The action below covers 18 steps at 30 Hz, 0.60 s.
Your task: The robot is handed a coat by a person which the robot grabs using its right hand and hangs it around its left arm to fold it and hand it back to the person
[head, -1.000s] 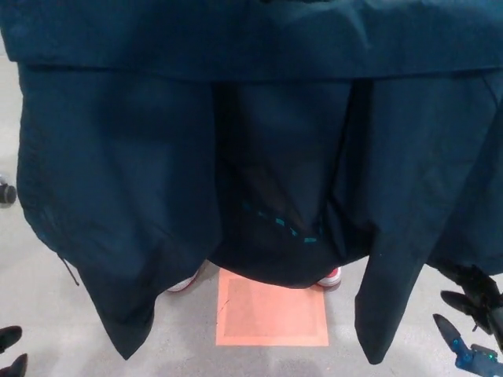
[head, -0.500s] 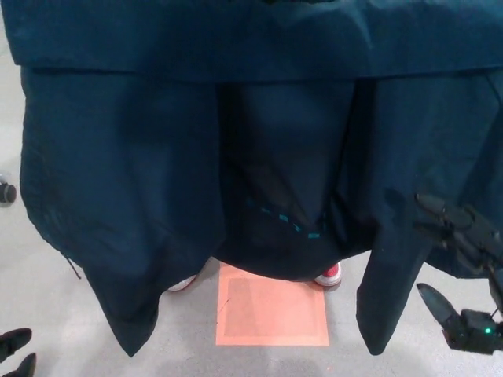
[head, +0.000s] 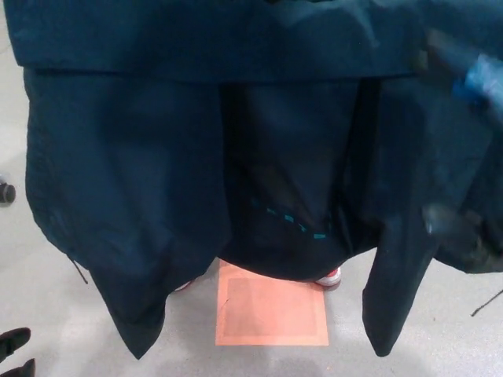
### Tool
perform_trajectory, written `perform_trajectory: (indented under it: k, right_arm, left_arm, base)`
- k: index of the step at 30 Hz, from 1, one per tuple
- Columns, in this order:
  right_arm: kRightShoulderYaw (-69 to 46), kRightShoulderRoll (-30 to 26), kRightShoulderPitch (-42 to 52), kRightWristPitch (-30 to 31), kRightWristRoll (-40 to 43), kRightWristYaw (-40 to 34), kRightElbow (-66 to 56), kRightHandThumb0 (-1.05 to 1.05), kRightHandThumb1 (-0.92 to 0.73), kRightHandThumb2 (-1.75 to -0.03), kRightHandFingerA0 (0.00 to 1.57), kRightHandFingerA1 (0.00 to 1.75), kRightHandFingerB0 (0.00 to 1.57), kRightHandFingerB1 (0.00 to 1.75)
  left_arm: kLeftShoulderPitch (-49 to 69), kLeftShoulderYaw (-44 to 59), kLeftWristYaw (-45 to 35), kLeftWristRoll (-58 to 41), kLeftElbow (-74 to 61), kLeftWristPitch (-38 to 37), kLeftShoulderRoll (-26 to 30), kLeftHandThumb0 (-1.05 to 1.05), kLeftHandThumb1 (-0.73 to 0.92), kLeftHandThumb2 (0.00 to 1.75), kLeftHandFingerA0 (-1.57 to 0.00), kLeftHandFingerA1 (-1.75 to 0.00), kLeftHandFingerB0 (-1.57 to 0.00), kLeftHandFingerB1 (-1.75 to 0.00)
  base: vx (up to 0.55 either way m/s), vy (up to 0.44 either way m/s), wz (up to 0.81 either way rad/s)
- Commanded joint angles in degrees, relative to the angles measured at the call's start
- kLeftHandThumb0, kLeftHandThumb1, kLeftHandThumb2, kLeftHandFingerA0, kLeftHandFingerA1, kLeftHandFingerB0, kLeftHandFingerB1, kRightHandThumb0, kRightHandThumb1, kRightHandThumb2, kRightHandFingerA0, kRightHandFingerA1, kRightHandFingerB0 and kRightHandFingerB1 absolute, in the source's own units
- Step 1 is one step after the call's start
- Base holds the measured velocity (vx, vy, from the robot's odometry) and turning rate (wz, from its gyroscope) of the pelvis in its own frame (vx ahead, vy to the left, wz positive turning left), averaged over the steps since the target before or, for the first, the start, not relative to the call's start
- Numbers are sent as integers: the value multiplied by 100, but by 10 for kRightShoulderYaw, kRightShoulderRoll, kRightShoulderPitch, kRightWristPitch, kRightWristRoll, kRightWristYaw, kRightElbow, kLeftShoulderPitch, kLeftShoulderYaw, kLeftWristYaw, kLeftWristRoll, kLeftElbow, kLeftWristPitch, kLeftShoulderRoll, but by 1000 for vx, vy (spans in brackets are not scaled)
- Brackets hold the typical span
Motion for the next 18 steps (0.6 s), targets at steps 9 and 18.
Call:
perform_trajectory:
  k: [9, 18]
  right_arm:
    - [105, -96, -469, 234, -69, 177, 167, -88, -71, -102, 5, 20, 6, 18]
    - [232, -84, -613, 233, -181, 234, 443, -88, -76, -109, 0, 13, 0, 12]
  left_arm:
    - [1, 20, -38, -30, -6, -13, 18, -33, 63, 114, 0, -47, 0, -46]
    - [0, 2, -31, -8, -13, -31, 16, -63, 92, 69, -17, -32, -20, -33]
  base:
    - [0, 0, 0]
    - [0, 0, 0]
